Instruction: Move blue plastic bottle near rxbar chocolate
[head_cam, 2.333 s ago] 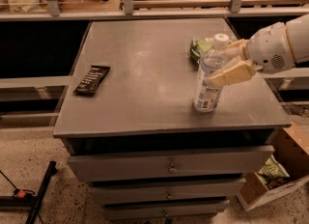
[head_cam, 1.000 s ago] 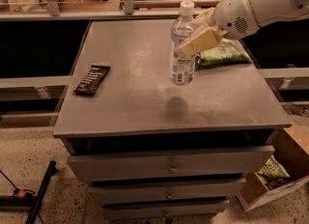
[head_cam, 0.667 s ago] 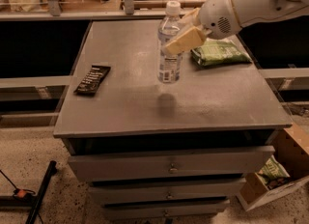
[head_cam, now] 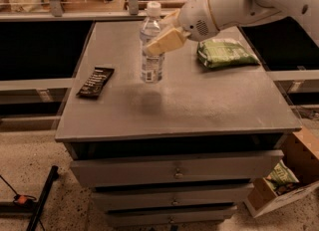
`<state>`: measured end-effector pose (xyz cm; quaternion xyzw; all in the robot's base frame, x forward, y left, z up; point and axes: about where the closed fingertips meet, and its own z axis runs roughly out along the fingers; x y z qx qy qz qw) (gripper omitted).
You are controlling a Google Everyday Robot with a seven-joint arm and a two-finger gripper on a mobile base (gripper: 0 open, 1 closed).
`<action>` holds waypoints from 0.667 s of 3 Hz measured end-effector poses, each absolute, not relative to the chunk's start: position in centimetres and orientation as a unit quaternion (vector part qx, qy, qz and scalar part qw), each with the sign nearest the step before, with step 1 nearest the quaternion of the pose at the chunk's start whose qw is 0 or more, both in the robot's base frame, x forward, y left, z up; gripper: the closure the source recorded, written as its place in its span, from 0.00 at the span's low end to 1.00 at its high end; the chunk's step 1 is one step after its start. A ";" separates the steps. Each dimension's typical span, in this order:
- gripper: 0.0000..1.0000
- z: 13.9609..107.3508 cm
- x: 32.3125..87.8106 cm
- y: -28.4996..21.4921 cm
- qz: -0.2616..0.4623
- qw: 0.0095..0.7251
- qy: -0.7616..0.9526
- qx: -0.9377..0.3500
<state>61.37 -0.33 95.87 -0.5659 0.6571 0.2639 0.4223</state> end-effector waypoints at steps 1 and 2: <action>1.00 95.4 61.8 2.3 0.276 0.426 0.642 -0.574; 1.00 95.3 62.1 5.3 0.277 0.423 0.629 -0.590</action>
Offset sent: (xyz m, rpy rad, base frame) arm 0.0135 0.0958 -0.0076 -0.0038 -0.0477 0.1248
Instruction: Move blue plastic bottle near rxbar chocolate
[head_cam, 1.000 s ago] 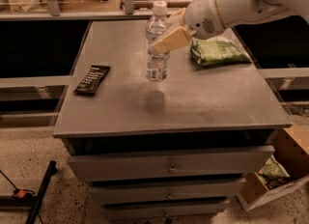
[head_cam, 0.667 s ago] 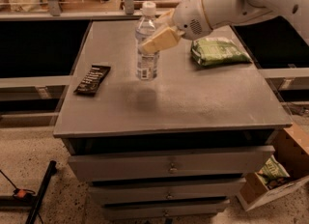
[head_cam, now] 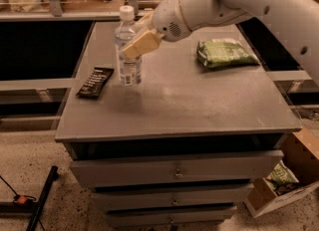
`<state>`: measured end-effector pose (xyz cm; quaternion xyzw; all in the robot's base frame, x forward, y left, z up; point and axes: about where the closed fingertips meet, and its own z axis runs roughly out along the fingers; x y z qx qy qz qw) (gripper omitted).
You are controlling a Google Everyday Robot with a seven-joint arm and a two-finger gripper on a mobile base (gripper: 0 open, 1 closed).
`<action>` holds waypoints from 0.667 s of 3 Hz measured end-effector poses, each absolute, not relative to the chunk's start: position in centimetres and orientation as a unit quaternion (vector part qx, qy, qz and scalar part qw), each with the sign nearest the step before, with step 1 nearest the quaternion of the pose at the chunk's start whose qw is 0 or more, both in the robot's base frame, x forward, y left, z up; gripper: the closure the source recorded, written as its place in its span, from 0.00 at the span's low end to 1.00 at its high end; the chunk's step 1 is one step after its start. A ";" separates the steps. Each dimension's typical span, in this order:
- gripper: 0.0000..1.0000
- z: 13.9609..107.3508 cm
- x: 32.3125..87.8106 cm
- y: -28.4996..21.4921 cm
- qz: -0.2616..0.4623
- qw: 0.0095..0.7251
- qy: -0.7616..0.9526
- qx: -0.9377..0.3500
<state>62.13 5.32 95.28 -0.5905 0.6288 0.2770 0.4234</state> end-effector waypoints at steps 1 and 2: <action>1.00 93.8 62.5 8.0 0.281 0.406 0.627 -0.602; 1.00 92.4 62.9 9.3 0.285 0.393 0.631 -0.605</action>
Offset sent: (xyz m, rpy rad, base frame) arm 0.0139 0.0506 -0.0467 -0.0601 0.0690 0.0399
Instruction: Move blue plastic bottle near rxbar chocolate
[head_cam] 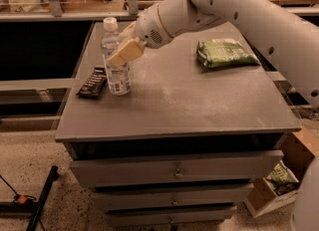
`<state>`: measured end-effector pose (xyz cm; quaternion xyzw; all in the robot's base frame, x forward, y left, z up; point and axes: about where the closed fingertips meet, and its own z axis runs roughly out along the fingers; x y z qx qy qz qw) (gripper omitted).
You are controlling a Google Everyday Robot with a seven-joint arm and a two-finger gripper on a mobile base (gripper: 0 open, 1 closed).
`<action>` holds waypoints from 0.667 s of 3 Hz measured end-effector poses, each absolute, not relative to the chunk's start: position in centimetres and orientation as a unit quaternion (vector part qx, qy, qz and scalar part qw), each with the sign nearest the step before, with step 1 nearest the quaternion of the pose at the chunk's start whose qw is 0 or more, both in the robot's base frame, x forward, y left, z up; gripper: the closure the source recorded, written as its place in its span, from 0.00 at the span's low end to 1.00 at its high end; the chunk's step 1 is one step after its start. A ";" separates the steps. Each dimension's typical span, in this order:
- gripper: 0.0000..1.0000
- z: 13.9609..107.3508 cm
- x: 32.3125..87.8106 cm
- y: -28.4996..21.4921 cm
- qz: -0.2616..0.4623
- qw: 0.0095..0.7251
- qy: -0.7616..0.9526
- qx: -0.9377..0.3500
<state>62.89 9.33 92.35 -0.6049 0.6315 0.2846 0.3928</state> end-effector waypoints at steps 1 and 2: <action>0.82 91.5 63.2 10.1 0.280 0.385 0.633 -0.610; 0.59 91.6 63.2 10.2 0.279 0.385 0.633 -0.611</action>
Offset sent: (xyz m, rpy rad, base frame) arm 0.0071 0.0082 -0.0107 -0.0430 -0.0166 0.0069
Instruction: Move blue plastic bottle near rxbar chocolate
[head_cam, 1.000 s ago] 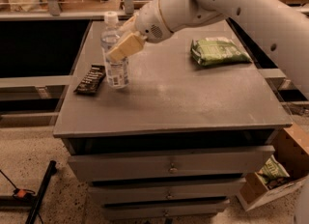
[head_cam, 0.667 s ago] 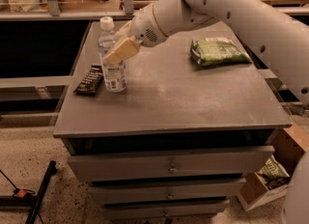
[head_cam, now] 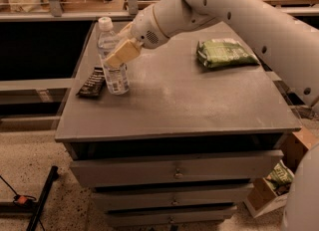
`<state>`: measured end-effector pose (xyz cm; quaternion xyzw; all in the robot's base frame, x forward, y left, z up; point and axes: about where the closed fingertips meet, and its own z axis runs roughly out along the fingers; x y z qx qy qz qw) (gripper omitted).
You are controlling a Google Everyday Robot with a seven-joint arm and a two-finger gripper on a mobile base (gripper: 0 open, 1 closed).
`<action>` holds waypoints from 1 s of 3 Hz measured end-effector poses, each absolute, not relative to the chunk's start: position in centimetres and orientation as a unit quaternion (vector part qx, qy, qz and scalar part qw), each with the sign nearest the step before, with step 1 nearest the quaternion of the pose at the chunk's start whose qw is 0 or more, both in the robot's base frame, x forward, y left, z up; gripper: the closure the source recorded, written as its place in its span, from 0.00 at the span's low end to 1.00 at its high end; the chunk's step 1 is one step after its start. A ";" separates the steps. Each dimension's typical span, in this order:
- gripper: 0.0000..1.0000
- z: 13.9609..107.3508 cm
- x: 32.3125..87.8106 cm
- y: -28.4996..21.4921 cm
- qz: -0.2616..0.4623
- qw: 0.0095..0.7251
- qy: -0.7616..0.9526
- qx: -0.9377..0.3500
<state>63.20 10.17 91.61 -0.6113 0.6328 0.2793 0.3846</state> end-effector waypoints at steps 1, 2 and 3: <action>0.36 91.7 63.2 10.2 0.279 0.385 0.633 -0.611; 0.13 91.7 63.2 10.2 0.279 0.385 0.633 -0.611; 0.00 91.8 63.3 9.4 0.283 0.392 0.630 -0.608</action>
Offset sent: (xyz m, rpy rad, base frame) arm 0.0035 -0.0127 0.0001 0.0164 -0.0124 -0.0117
